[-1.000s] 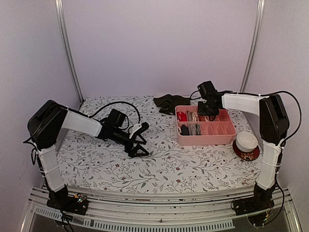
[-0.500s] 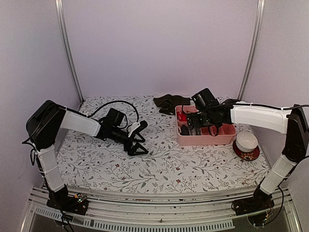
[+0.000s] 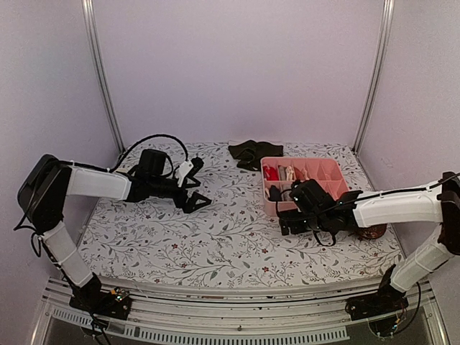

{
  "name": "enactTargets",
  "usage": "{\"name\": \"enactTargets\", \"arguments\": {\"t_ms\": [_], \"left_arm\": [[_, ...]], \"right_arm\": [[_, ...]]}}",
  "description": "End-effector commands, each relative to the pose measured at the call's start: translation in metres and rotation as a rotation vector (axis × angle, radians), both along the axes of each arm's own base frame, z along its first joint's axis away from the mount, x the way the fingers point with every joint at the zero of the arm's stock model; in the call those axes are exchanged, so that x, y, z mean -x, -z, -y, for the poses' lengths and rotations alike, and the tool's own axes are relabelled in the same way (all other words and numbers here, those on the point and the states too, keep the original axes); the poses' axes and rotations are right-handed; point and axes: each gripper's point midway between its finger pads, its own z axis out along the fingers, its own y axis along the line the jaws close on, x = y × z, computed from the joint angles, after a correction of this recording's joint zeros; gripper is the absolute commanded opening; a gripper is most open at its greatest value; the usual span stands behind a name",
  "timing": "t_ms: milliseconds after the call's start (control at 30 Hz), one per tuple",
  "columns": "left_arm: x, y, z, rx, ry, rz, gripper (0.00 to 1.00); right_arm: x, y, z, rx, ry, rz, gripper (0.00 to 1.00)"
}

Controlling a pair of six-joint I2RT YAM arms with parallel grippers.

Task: Roll the underwear
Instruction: Move the underwear to the center of the board.

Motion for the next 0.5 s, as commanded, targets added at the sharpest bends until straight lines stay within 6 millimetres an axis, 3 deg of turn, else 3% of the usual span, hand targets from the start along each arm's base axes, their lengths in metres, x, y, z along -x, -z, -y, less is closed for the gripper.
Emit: {"name": "enactTargets", "arguments": {"t_ms": [0,233,400,467], "left_arm": [[-0.023,0.007,-0.015,-0.02,-0.09,0.003,0.99],[-0.033,0.022,-0.022,-0.014,-0.123,-0.052,0.99],[-0.034,0.025,-0.023,-0.008,-0.125,-0.065,0.99],[-0.033,0.024,-0.022,-0.002,-0.116,-0.069,0.99]], "right_arm": [[-0.054,-0.057,-0.054,-0.073,0.015,0.159,0.99],[-0.153,-0.09,-0.111,0.089,0.034,0.232,0.99],[-0.233,-0.08,-0.127,0.083,0.054,0.207,0.99],[-0.26,-0.059,-0.124,0.056,0.06,0.173,0.99]]}}
